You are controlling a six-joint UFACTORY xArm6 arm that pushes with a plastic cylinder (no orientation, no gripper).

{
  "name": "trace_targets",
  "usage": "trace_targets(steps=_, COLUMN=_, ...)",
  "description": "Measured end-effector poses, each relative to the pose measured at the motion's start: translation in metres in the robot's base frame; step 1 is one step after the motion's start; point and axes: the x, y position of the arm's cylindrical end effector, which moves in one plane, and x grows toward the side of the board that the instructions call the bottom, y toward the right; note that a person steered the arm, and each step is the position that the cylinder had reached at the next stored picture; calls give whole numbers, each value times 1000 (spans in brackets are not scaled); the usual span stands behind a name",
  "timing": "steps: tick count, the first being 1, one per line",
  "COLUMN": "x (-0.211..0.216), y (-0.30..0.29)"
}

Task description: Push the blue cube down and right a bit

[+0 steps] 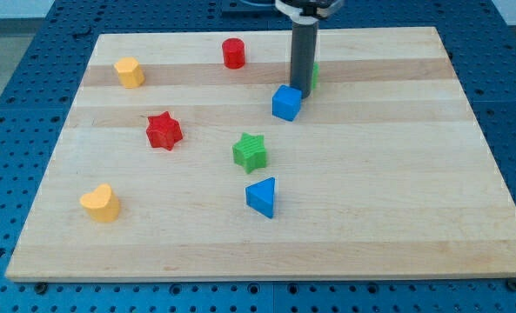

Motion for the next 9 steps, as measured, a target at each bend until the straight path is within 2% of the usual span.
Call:
trace_targets(steps=3, x=-16, y=-44)
trace_targets(steps=7, x=60, y=-45)
trace_targets(steps=9, x=48, y=-42)
